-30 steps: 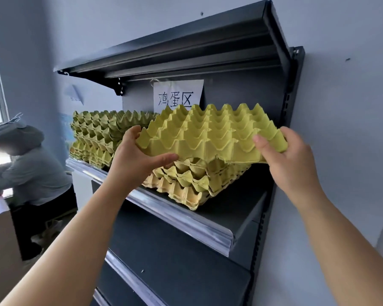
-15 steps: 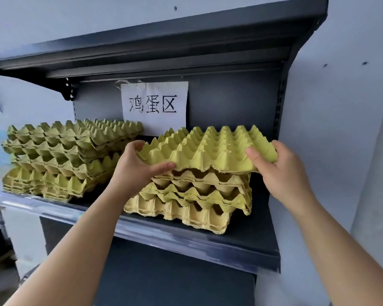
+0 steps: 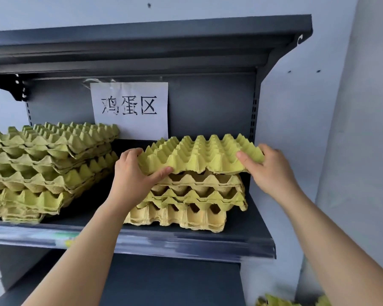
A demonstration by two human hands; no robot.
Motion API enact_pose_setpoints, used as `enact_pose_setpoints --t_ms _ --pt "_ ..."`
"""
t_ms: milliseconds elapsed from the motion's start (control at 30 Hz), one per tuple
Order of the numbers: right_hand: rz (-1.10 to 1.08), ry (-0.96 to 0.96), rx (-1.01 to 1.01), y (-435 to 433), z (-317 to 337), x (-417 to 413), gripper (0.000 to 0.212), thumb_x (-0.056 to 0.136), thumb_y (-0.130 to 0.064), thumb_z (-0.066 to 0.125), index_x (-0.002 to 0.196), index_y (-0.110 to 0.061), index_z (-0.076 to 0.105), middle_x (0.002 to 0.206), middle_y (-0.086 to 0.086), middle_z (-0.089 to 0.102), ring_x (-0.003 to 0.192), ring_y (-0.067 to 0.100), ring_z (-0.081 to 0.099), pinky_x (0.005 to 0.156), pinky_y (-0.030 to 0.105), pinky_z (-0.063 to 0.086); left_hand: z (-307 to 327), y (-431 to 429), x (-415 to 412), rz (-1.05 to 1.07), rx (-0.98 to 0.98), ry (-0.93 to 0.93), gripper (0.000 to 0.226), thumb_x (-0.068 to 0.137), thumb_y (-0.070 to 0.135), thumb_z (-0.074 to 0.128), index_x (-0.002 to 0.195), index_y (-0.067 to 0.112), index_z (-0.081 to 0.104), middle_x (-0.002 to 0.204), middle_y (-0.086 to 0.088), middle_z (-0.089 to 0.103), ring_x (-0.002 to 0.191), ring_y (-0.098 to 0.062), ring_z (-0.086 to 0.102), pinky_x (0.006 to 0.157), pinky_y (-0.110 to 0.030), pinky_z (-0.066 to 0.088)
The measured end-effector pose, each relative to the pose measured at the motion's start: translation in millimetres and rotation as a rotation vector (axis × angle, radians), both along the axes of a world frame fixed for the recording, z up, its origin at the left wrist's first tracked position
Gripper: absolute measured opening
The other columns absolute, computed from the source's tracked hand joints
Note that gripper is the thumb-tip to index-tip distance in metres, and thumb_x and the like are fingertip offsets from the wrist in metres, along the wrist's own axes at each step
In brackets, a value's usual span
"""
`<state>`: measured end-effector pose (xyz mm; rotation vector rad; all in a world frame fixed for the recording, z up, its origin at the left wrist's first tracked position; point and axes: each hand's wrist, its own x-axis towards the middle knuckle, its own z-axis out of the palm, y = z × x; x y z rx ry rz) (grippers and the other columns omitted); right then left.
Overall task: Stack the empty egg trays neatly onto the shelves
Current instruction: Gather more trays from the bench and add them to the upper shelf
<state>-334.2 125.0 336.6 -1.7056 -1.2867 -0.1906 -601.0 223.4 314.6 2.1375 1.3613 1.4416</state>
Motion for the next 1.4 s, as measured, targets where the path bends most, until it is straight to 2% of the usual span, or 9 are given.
enact_pose_setpoints --t_ms 100,167,267,467,667,833,1000,1267,1400 --pt "-0.024 -0.08 0.041 -9 3 -6 0.055 0.088 -0.048 0.059 0.125 -0.008 0.054 0.12 0.011 0.052 0.113 0.028 0.05 0.082 0.029 0.035 -2 -5 2 0.026 0.148 0.036 0.092 0.072 0.062 0.068 0.143 0.009 0.043 0.146 -0.005 0.04 0.138 -0.023 0.029 0.114 -0.041 0.029" --pt "-0.026 -0.13 0.084 -16 2 -9 0.048 0.088 -0.041 0.062 0.123 -0.009 0.057 0.116 0.008 0.055 0.112 0.026 0.051 0.081 0.028 0.035 -4 -11 6 0.036 0.267 0.046 0.075 0.079 0.049 0.072 0.137 0.008 0.05 0.142 -0.006 0.047 0.134 -0.024 0.035 0.111 -0.041 0.032" --pt "-0.02 -0.183 0.138 -34 -5 -8 0.046 0.088 -0.034 0.064 0.125 -0.008 0.059 0.124 0.007 0.057 0.113 0.025 0.054 0.087 0.027 0.039 -11 -31 21 -0.008 0.4 0.028 0.055 0.083 0.035 0.073 0.128 0.007 0.06 0.131 -0.007 0.057 0.123 -0.025 0.048 0.102 -0.041 0.04" --pt "-0.078 -0.184 0.107 -91 -39 15 0.046 0.089 -0.031 0.065 0.129 -0.009 0.058 0.135 0.004 0.055 0.123 0.02 0.052 0.099 0.027 0.038 -43 -85 77 -0.242 0.484 0.063 0.046 0.087 0.04 0.061 0.12 0.008 0.064 0.116 -0.006 0.064 0.105 -0.026 0.059 0.087 -0.038 0.05" --pt "-0.155 -0.177 -0.059 -157 -99 80 0.043 0.088 -0.03 0.067 0.123 -0.005 0.062 0.128 0.008 0.061 0.12 0.024 0.055 0.1 0.033 0.042 -101 -136 161 -0.449 0.407 0.142 0.047 0.086 0.042 0.056 0.119 0.009 0.065 0.115 -0.003 0.064 0.104 -0.018 0.055 0.091 -0.028 0.045" --pt "-0.21 -0.111 -0.235 -206 -159 153 0.044 0.088 -0.028 0.067 0.124 -0.006 0.061 0.129 0.008 0.061 0.12 0.024 0.055 0.101 0.033 0.041 -158 -173 240 -0.542 0.302 0.232 0.048 0.086 0.043 0.053 0.116 0.008 0.066 0.112 -0.004 0.067 0.1 -0.022 0.059 0.089 -0.033 0.048" --pt "-0.251 -0.033 -0.425 -247 -218 230 0.045 0.091 -0.03 0.063 0.128 -0.007 0.058 0.132 0.007 0.058 0.122 0.02 0.052 0.101 0.023 0.034 -228 -202 324 -0.6 0.13 0.322 0.046 0.084 0.041 0.058 0.114 0.008 0.068 0.109 -0.006 0.069 0.098 -0.027 0.065 0.086 -0.039 0.053" --pt "-0.324 0.196 -0.644 -274 -320 324 0.049 0.094 -0.036 0.055 0.136 -0.012 0.051 0.136 0.006 0.055 0.125 0.021 0.049 0.102 0.03 0.038 -338 -201 420 -0.646 -0.143 0.511 0.044 0.082 0.036 0.062 0.117 0.009 0.068 0.11 -0.008 0.069 0.103 -0.031 0.064 0.088 -0.044 0.053" --pt "-0.374 0.339 -0.761 -266 -373 352 0.053 0.094 -0.041 0.054 0.139 -0.015 0.047 0.137 0.008 0.052 0.123 0.022 0.051 0.099 0.033 0.042 -380 -178 453 -0.627 -0.271 0.599 0.042 0.085 0.027 0.073 0.122 0.009 0.065 0.116 -0.011 0.066 0.108 -0.034 0.061 0.09 -0.044 0.051"
